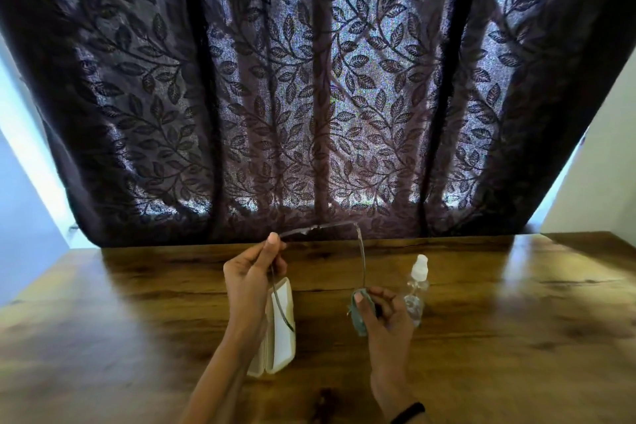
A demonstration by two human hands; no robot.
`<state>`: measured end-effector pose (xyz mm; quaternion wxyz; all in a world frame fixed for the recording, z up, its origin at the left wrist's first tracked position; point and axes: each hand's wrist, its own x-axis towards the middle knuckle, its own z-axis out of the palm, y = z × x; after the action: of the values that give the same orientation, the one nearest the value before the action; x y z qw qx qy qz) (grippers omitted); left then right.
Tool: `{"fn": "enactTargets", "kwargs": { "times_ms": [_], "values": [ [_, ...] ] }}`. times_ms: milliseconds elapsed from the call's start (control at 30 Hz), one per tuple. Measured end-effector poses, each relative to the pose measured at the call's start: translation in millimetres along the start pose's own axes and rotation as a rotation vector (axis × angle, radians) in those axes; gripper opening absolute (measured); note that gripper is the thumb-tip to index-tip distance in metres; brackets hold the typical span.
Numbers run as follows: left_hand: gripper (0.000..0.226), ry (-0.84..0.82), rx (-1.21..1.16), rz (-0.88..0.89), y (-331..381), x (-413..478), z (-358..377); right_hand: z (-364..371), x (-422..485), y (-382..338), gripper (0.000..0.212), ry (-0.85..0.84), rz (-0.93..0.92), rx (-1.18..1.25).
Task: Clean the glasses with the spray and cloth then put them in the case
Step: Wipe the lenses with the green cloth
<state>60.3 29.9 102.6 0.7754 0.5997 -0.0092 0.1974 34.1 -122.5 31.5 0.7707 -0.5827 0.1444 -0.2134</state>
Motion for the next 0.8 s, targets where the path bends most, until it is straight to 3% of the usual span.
{"fn": "enactTargets", "kwargs": {
  "times_ms": [433, 800],
  "values": [
    [0.025, -0.187, 0.095, -0.014, -4.8, -6.2, 1.6, 0.7, 34.5, -40.3, 0.021, -0.015, -0.118, -0.01],
    [0.024, -0.101, -0.067, -0.124, -2.0, -8.8, 4.8, 3.1, 29.0, -27.6, 0.037, -0.112, -0.138, -0.041]
  ]
}}
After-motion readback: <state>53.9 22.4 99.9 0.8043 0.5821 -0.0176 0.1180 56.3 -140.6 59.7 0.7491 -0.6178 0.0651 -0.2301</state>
